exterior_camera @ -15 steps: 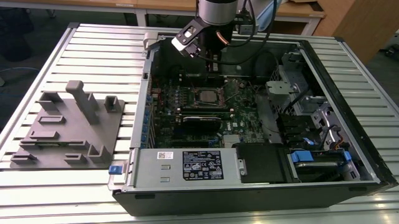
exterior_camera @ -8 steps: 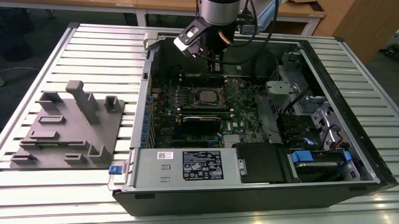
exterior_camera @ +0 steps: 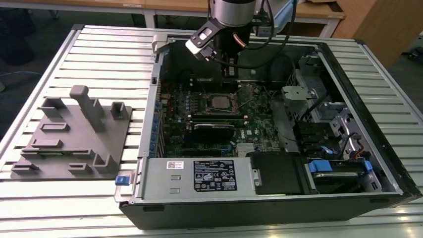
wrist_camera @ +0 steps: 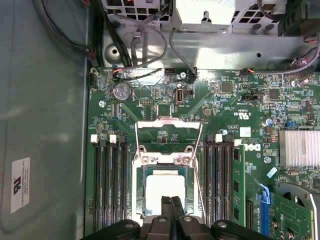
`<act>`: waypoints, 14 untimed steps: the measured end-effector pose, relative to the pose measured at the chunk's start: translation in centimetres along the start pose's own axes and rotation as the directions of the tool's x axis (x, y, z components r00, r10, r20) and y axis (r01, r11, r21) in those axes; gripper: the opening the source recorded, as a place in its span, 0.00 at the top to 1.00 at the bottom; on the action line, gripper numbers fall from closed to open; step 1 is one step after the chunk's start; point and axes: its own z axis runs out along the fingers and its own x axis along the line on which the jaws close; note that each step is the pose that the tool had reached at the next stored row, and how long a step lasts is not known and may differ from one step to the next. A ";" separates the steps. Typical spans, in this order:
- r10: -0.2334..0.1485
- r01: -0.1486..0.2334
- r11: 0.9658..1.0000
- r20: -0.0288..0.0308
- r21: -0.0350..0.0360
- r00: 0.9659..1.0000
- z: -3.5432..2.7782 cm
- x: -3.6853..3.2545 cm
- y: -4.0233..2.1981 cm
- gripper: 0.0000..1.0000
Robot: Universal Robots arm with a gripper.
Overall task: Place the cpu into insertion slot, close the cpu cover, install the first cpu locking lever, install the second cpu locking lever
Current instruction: 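Close the cpu cover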
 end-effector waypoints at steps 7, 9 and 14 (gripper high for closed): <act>0.000 0.000 1.000 0.000 0.000 1.000 -0.02 -0.01 0.06 0.90; 0.000 0.000 1.000 0.000 0.000 1.000 -0.02 0.00 0.07 0.90; 0.000 0.000 1.000 0.000 0.000 1.000 -0.01 0.00 0.14 0.90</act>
